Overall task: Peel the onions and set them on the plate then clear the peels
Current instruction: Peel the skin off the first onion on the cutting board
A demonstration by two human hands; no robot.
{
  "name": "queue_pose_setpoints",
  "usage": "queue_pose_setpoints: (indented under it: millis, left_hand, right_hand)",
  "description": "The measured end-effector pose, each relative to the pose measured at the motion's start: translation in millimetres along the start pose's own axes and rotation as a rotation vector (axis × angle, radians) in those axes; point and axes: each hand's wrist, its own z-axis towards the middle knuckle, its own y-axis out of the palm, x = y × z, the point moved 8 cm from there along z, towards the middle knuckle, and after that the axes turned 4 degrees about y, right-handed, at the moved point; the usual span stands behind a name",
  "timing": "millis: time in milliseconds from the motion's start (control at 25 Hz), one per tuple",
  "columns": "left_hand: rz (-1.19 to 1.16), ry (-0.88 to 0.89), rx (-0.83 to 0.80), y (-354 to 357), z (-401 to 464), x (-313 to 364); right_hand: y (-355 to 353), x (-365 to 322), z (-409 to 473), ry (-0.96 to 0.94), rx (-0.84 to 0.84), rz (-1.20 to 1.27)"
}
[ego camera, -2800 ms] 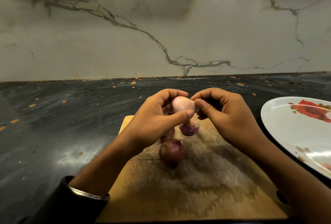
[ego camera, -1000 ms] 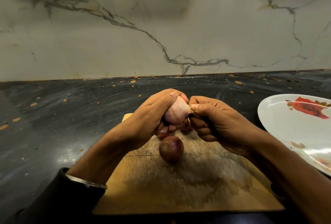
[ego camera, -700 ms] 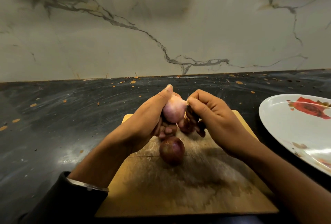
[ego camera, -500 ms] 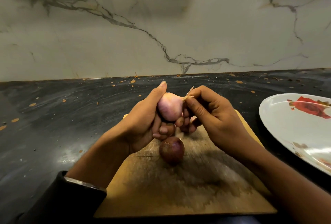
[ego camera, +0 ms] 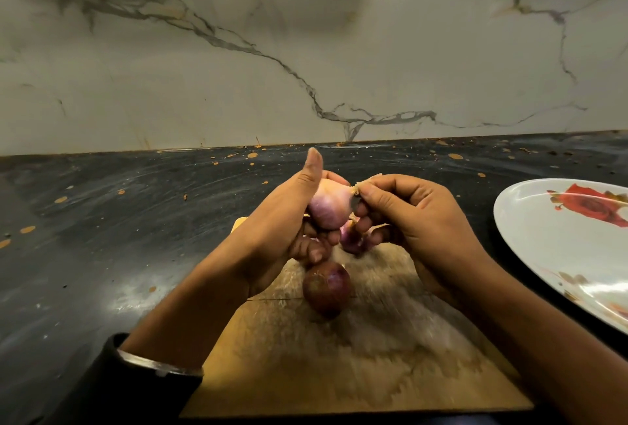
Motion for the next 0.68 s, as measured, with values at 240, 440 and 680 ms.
queue_pose_setpoints:
  millis: [240,440,680]
  left_hand:
    - [0.086,0.010,-0.015,1.1,-2.2,2.1]
    - [0.116,0.011,0.014,-1.1,-3.0,4.5]
    - [0.106,-0.028,0.107,-11.7,-1.6,0.3]
  right_hand:
    - [-8.0,-5.0,-1.5,-0.028,0.068,-0.084]
    - [-7.1,-8.5,-2.1,-0.029,0.030,-0.135]
    - [-5.1,-11.1,-1.4,-0.083,-0.057,-0.545]
